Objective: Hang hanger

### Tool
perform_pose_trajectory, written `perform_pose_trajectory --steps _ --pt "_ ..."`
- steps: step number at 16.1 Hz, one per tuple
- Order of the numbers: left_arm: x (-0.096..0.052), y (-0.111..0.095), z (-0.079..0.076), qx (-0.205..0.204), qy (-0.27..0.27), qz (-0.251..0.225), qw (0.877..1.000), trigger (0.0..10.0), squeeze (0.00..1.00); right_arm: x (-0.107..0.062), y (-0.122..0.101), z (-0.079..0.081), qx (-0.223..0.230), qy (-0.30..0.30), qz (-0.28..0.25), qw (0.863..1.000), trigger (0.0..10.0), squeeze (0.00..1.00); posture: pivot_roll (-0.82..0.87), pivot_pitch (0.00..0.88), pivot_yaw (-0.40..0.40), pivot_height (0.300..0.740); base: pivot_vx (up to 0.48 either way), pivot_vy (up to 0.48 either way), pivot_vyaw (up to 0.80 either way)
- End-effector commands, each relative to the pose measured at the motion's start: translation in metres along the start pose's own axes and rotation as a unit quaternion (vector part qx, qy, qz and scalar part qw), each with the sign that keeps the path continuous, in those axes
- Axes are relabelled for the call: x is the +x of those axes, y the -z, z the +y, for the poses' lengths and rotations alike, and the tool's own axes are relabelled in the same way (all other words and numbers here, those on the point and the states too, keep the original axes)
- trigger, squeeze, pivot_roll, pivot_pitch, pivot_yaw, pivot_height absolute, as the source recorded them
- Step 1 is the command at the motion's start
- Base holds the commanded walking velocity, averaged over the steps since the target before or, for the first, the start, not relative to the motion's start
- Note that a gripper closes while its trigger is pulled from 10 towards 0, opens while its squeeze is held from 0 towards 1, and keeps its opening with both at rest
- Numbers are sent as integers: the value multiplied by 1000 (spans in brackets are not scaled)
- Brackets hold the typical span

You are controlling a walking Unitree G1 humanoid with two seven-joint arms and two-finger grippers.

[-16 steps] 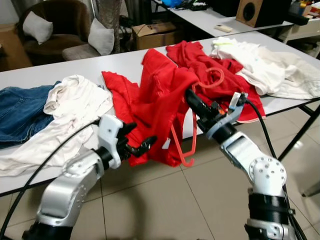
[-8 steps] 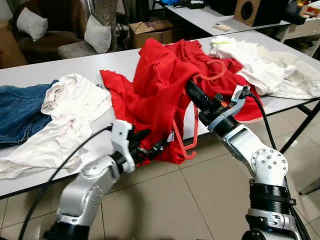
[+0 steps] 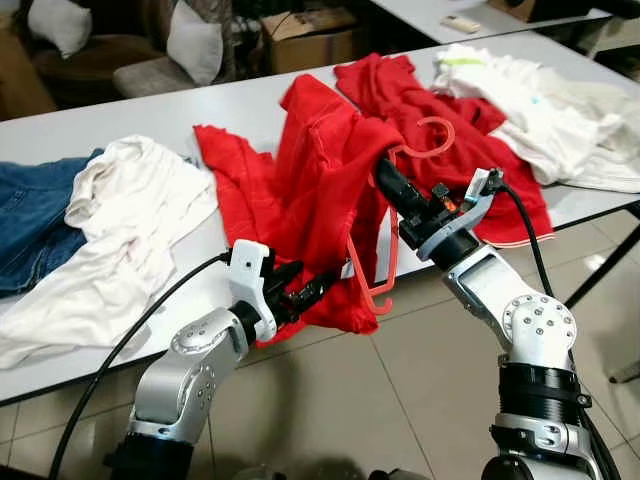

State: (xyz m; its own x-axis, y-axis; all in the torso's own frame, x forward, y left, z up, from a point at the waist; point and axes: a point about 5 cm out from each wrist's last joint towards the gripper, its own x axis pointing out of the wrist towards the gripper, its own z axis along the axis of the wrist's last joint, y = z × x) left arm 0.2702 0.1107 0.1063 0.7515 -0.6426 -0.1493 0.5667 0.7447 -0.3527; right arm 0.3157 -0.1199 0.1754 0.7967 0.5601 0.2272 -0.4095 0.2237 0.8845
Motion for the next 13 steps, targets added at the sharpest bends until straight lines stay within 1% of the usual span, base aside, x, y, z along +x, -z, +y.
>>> perform_pose_trajectory --steps 1,4,7,8,9,11,12,13 --pt "-3 -5 -3 -5 12 -19 1000 0 0 5 -3 7 1 -20 -6 1000 10000 0 -74 0 38 740 0 0 0" --pt "-4 -7 -7 -20 30 -38 999 0 0 5 -3 6 6 -20 -10 1000 10000 0 -71 0 36 740 0 0 0" --pt "-7 -14 -15 -57 70 -69 994 0 0 6 -4 6 11 -19 -13 1000 10000 0 -69 0 36 740 0 0 0" --pt "-9 -15 -16 -62 80 -72 992 0 0 6 -5 5 14 -19 -16 1000 10000 0 -69 0 35 740 0 0 0" --pt "-11 -15 -15 -58 81 -70 993 0 0 6 -6 5 16 -19 -18 1000 10000 0 -69 0 35 740 0 0 0" --pt "-16 -13 -9 -32 76 -52 995 0 0 7 -8 5 20 -21 -23 999 10000 0 -68 0 32 740 0 0 0" --pt "-19 -5 -7 33 85 -3 996 0 0 7 -9 6 23 -22 -25 999 10000 0 -66 0 28 740 0 0 0" --pt "-21 2 -7 88 95 35 991 0 0 8 -10 6 24 -24 -26 999 10000 0 -66 0 28 740 0 0 0"
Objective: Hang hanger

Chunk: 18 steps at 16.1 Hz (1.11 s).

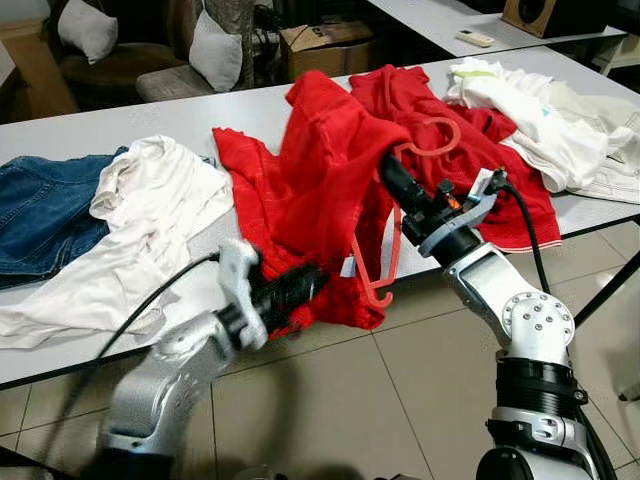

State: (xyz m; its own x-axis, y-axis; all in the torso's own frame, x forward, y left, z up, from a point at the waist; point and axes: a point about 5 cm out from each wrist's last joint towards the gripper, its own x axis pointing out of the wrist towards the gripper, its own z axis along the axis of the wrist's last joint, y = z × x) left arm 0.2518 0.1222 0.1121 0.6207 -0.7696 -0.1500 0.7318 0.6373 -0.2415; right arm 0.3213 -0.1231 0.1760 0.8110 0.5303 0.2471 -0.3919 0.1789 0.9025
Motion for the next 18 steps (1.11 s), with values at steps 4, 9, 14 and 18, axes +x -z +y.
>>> perform_pose_trajectory --steps 4,9,14,18 --pt "14 -3 -14 13 27 -24 999 10000 1000 9 -3 11 1 -26 -2 1000 10000 0 -68 0 26 740 0 0 0" --pt "16 0 -25 55 67 -27 996 10000 1000 12 -4 12 0 -28 0 1000 10000 0 -76 0 27 740 0 0 0" --pt "16 2 -24 23 64 -33 997 10000 1000 16 -5 14 -3 -31 6 999 10000 0 -75 0 25 740 0 0 0" --pt "23 2 -18 28 21 -26 999 10000 1000 17 -1 14 1 -29 8 1000 10000 0 -79 0 29 740 0 0 0"
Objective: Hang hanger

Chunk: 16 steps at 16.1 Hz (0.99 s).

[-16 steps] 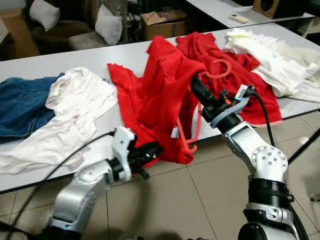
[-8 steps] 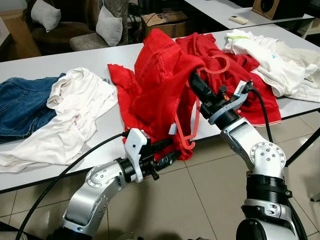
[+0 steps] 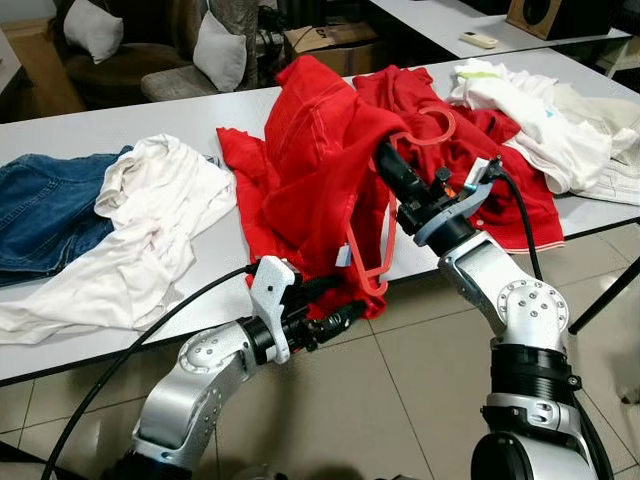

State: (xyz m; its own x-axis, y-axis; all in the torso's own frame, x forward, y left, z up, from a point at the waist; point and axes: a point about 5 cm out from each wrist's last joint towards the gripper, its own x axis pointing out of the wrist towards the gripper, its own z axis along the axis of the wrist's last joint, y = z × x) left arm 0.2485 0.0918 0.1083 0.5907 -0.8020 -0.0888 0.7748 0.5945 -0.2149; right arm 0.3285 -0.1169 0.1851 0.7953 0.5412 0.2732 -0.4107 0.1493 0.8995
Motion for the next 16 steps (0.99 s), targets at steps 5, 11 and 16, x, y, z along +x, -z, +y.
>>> perform_pose_trajectory --steps 5,11,16 --pt "6 -12 19 -22 -86 -19 996 10000 0 7 3 6 -2 -13 9 1000 10000 0 -80 0 31 740 0 0 0" --pt "16 -10 23 -20 -122 -11 992 5059 0 7 5 7 -3 -12 11 1000 10000 0 -87 0 34 740 0 0 0" --pt "16 -12 24 -41 -125 -34 991 0 0 7 4 6 -3 -11 10 1000 10000 0 -85 0 32 740 0 0 0"
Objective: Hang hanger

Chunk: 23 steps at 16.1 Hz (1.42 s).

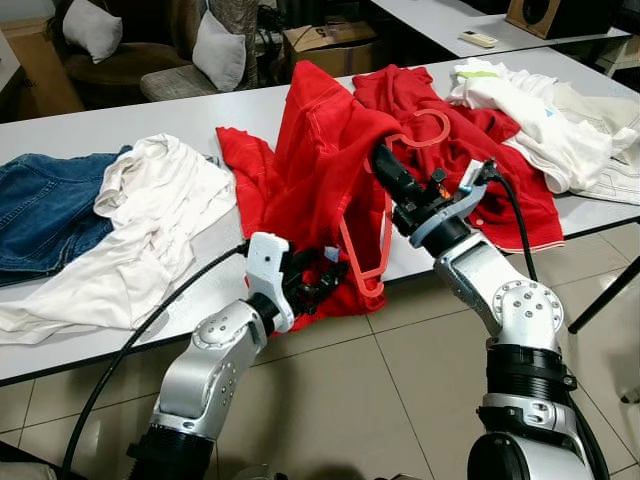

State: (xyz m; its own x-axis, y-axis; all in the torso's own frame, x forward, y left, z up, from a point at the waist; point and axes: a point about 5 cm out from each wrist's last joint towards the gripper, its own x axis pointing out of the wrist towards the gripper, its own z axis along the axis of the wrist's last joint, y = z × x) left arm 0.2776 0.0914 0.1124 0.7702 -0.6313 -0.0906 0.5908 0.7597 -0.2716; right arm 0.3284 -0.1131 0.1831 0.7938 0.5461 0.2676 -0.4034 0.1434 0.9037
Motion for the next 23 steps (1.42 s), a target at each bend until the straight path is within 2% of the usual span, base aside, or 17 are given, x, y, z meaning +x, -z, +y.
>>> perform_pose_trajectory --steps 1,6,9,10,11,13,14,16,17,18,19,20,21,23 --pt "-1 -1 1 -7 2 -8 1000 0 0 6 0 7 -7 -12 6 1000 10000 0 -83 0 33 740 0 0 0" --pt "-7 -4 4 -9 13 -12 1000 0 0 8 -1 4 -1 -5 1 1000 10000 0 -81 0 32 740 0 0 0" --pt "-38 -9 20 32 73 36 996 0 0 6 -3 -2 -27 18 -13 999 10000 0 -76 0 33 740 0 0 0" --pt "-44 -12 23 38 84 43 995 0 0 6 -4 -3 -31 22 -16 999 10000 0 -75 0 32 740 0 0 0" --pt "-60 -21 30 58 104 61 991 0 0 5 -5 -8 -34 36 -27 998 10000 0 -64 0 27 740 0 0 0" --pt "-68 -30 32 73 126 73 987 0 0 6 -6 -16 -38 66 -38 996 10000 0 -60 0 25 740 0 0 0" --pt "-69 -37 31 86 141 78 983 0 0 7 -5 -20 -33 78 -43 995 10000 0 -45 0 23 740 0 0 0" --pt "-60 -44 28 99 139 66 983 0 0 11 -1 -19 -18 70 -44 996 10000 0 -36 0 27 740 0 0 0" --pt "-53 -40 33 117 106 80 984 0 0 14 1 -16 -11 57 -42 997 10000 0 -38 0 32 740 0 0 0" --pt "-49 -27 38 147 75 116 979 392 0 16 3 -12 -5 43 -38 998 10000 0 -39 0 32 740 0 0 0" --pt "-48 -17 38 163 64 137 975 10000 0 17 3 -9 2 32 -41 999 10000 0 -41 0 33 740 0 0 0" --pt "-48 -14 34 144 76 130 978 10000 0 18 3 -7 8 27 -44 999 10000 0 -41 0 33 740 0 0 0" --pt "-47 -14 28 117 86 107 984 10000 1000 19 1 -3 14 16 -46 999 10000 0 -43 0 35 740 0 0 0" --pt "-47 -19 18 42 107 49 992 10000 1000 22 2 5 27 -9 -36 999 10000 0 -44 0 39 740 0 0 0"
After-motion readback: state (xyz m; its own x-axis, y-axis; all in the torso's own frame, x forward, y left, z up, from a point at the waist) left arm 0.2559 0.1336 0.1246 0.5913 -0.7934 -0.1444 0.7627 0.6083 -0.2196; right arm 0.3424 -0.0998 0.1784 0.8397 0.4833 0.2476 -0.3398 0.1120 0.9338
